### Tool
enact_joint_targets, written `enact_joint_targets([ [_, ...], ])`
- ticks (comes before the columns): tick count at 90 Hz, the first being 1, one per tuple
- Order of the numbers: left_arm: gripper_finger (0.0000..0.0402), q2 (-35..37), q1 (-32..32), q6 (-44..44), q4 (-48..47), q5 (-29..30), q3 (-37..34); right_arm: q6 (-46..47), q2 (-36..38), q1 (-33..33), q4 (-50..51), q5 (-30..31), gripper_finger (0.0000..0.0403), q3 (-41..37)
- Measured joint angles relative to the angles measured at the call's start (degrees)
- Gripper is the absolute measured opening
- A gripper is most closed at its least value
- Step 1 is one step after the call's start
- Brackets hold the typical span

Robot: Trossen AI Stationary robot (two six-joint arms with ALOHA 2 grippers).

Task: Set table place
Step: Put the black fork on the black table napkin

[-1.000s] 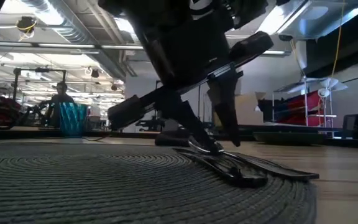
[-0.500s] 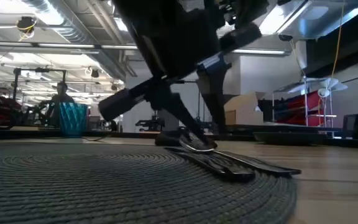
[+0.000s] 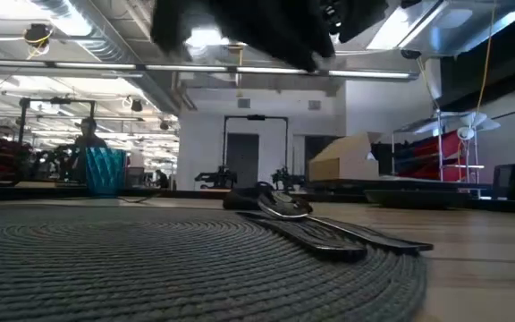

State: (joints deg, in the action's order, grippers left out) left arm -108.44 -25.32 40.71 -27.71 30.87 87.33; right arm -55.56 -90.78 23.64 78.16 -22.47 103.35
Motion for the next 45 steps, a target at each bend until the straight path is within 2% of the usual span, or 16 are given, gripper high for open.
enact_joint_targets([
  [13, 0.0085, 3.7, -1.1, -15.1, -5.2, -0.1, 0.0, -0.8, 3.0, -2.1, -0.8, 1.5, 0.0000, 0.0],
  [24, 0.0044, 5.0, -1.8, -27.2, -11.3, 0.2, 0.0, -0.5, 6.3, -3.9, -2.7, 2.6, 0.0000, 0.0],
  [32, 0.0009, 5.0, -2.2, -33.5, -16.3, 0.2, 0.0, -0.1, 8.9, -5.2, -4.8, 4.0, 0.0000, 0.0],
  [45, 0.0001, 5.0, -2.8, -40.3, -18.8, 0.3, -2.1, 1.2, 11.9, -7.5, -6.8, 6.6, 0.0000, -0.2],
])
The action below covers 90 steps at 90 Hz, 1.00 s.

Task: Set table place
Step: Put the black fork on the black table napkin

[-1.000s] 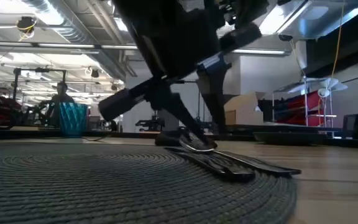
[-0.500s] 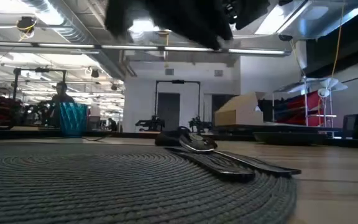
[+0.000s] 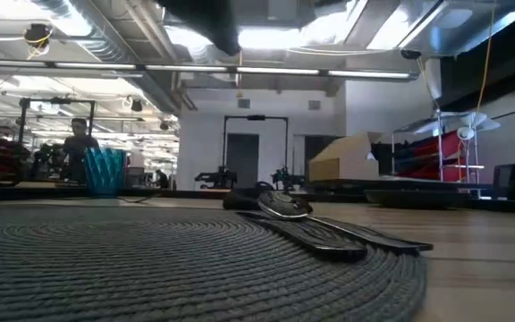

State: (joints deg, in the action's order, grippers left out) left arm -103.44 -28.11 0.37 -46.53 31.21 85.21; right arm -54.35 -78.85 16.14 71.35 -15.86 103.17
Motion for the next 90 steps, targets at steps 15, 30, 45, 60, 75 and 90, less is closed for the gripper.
enact_joint_targets([
  [15, 0.0000, 0.2, -0.8, -4.4, -0.5, 0.0, -2.6, 1.3, 5.8, -1.6, -7.4, 0.7, 0.0000, -8.6],
  [30, 0.0000, 1.4, -1.5, -6.5, 3.4, 0.7, -6.0, 3.3, 13.9, -1.5, -19.9, 0.3, 0.0000, -25.9],
  [45, 0.0000, 4.0, -1.6, -7.2, 10.2, 1.7, -10.3, 6.0, 22.0, -1.5, -32.7, 0.3, 0.0000, -42.0],
  [60, 0.0000, 8.0, -0.8, -10.6, 15.9, 1.9, -16.5, 9.0, 28.0, -1.5, -41.8, 0.8, 0.0000, -53.1],
  [75, 0.0000, 11.7, -0.1, -17.5, 16.3, 2.1, -22.6, 11.4, 32.4, -1.5, -50.4, 2.5, 0.0000, -60.4],
  [90, 0.0000, 14.7, 0.9, -23.7, 16.4, 2.1, -27.7, 12.5, 33.9, -1.5, -56.9, 7.3, 0.0000, -66.2],
])
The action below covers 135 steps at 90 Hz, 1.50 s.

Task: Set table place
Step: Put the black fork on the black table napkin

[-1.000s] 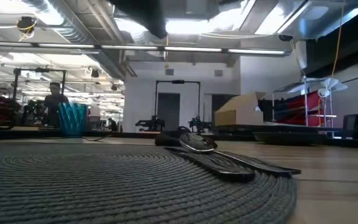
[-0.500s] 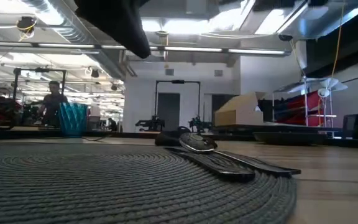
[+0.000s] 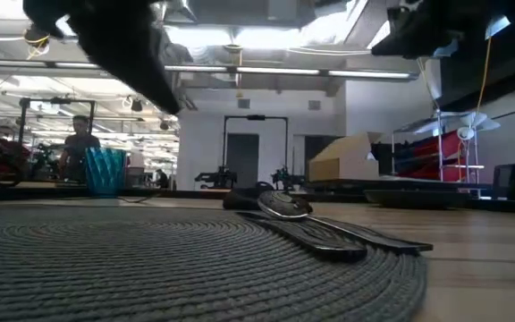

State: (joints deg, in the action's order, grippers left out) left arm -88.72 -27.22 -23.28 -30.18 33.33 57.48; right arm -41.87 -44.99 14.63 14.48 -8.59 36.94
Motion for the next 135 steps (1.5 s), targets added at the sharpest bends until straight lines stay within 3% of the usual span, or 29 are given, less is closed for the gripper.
enact_joint_targets([
  [21, 0.0000, 5.0, 3.9, -1.8, 7.5, -0.5, -8.8, 1.6, -0.3, 0.0, -11.8, 2.1, 0.0000, -7.9],
  [32, 0.0000, 8.3, 7.9, -0.6, 10.4, -5.1, -12.8, 4.3, -0.3, 0.0, -17.7, 2.0, 0.0000, -11.5],
  [48, 0.0000, 11.7, 15.8, 1.9, 7.2, -11.1, -15.2, 9.0, -0.5, 0.0, -20.5, 1.8, 0.0000, -14.8],
  [68, 0.0000, 13.1, 29.6, 13.4, -5.0, -23.4, -13.6, 10.0, -1.1, 0.0, -20.8, 1.5, 0.0000, -15.3],
  [82, 0.0000, 13.1, 40.0, 22.6, -15.4, -23.8, -10.7, 10.1, -1.4, 0.0, -20.9, 1.5, 0.0000, -15.3],
  [100, 0.0000, 13.1, 50.6, 36.6, -21.3, -23.7, -8.3, 10.3, -1.4, 0.0, -20.5, 1.5, 0.0000, -15.3],
  [117, 0.0000, 13.1, 56.2, 51.5, -21.4, -23.8, -8.3, 10.3, -1.4, 0.0, -20.4, 1.5, 0.0000, -15.3],
  [135, 0.0000, 11.9, 59.9, 59.6, -21.5, -23.8, -8.3, 10.9, -1.4, 0.0, -20.4, 1.5, 0.0000, -15.3],
])
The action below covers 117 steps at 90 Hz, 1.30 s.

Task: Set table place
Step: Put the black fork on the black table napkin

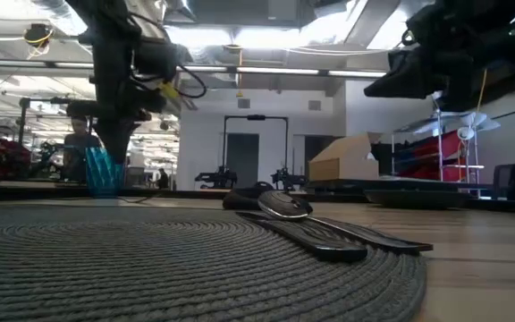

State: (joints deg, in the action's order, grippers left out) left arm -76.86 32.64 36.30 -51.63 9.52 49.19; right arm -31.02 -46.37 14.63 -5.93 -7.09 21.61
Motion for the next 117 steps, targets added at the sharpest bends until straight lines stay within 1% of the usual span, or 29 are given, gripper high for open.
enact_joint_targets([
  [14, 0.0008, -3.6, 1.5, 0.9, 0.0, 0.0, 0.0, 1.0, 0.0, 0.0, 0.0, -0.7, 0.0000, 0.0],
  [34, 0.0058, -10.0, 3.1, 1.1, 0.1, -0.2, 0.0, 1.0, 0.0, 0.0, 0.1, -1.5, 0.0000, 0.0],
  [53, 0.0087, -12.6, 5.2, 1.1, 2.6, 0.0, 0.0, 1.0, 0.0, 0.0, 0.1, -1.5, 0.0000, 0.0],
  [68, 0.0096, -12.7, 6.3, 0.9, 6.7, 0.0, 0.0, 1.1, 0.0, 0.0, 1.1, -1.5, 0.0000, 0.0],
  [88, 0.0099, -12.7, 6.5, 1.7, 6.2, 0.0, 0.0, 2.1, 0.0, 0.0, 3.2, -1.5, 0.0000, 0.0],
  [102, 0.0099, -12.7, 6.5, 2.1, 5.3, -2.4, 0.0, 2.2, 0.0, 0.0, 3.1, -1.5, 0.0000, 0.0],
  [117, 0.0099, -12.7, 6.5, 2.8, 5.4, -2.7, 0.0, 2.2, 0.0, 0.0, 3.1, -1.5, 0.0000, 0.0],
])
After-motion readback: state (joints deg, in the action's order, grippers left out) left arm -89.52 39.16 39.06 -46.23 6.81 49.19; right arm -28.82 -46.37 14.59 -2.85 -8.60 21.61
